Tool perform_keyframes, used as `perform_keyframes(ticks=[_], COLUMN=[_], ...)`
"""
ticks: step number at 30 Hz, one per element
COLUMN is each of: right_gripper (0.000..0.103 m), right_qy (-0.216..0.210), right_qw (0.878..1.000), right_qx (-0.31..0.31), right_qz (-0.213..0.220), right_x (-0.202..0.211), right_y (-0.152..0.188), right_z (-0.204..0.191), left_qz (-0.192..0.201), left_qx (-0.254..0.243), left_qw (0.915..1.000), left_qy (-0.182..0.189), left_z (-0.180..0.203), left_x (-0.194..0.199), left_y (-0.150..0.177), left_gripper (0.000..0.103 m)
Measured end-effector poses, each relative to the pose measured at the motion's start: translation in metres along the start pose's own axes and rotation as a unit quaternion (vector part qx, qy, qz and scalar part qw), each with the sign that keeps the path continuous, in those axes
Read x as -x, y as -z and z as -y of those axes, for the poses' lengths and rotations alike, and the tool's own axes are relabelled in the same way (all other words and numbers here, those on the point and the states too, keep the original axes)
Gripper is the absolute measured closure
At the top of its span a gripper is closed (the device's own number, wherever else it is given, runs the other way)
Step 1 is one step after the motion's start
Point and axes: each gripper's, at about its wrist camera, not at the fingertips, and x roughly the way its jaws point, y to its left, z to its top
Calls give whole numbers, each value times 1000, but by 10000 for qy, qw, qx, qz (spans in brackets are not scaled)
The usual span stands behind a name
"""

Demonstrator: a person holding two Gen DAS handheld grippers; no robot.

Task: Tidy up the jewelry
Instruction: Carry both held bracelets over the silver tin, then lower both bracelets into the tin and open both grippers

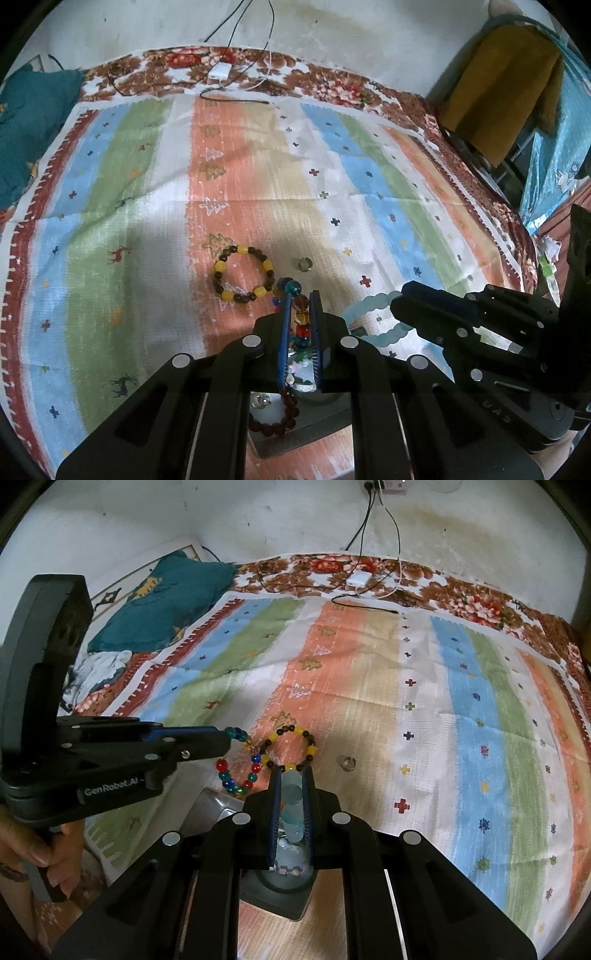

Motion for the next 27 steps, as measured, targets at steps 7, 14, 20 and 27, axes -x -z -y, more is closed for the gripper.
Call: perform_keyframes(ticks=[7,14,20,27], right_gripper=[91,91,91,91], right_qy=[-49,-72,-86,-196], right_qw=[10000,9999,9998,9992], right_qx=[-12,-37,-29,-23], right_qz=[-13,-84,-177,-348], right_x=[5,6,5,2], right_y=[8,18,28,37], right_z=[-2,-3,-5,-7], left_qz=[16,57,25,-85], left_qx=[-66,-120,-157,-192], left_qw=[10000,9999,9999,9998], left_qy=[-10,44,-3,-39], left_z=[5,10,13,16], left_x=[4,11,13,12], left_y=[9,18,29,41], left_gripper=[94,94,94,93])
